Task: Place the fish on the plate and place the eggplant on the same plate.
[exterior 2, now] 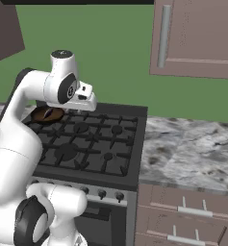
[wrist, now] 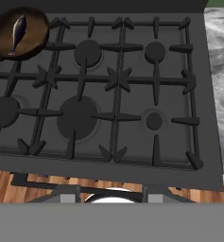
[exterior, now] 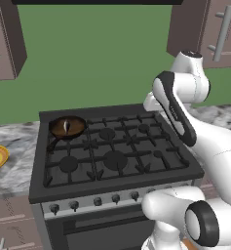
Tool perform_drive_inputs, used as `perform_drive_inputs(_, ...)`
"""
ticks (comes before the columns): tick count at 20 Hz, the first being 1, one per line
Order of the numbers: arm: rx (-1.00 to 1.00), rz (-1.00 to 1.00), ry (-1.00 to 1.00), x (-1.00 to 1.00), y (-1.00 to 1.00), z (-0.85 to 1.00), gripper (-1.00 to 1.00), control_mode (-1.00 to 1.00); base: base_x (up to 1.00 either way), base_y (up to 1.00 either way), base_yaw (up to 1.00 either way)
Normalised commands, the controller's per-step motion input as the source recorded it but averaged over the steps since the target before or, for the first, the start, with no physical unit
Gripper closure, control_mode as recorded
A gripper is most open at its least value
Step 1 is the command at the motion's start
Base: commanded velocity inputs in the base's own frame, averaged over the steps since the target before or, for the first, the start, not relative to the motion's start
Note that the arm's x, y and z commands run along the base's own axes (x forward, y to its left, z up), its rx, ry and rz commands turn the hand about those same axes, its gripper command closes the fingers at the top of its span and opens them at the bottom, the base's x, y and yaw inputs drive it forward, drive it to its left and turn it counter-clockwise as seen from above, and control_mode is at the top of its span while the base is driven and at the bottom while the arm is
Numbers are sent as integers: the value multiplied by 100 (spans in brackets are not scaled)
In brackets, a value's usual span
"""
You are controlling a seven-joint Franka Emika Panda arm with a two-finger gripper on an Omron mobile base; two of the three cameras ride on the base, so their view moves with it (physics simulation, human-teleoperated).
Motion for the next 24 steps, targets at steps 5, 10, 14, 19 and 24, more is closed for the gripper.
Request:
perform_drive_inputs(5,0,-1,0,0,5,0,-100,-100,0,0,0)
perform_drive_inputs(10,0,-6,0,0,43,-2,-100,-100,0,0,0)
perform_drive_inputs(14,0,-8,0,0,58,-7,-100,-100,0,0,0)
perform_drive_inputs(19,0,-2,0,0,20,-3,-100,-100,0,0,0)
perform_drive_inputs(24,0,0,0,0,0,0,-100,-100,0,0,0)
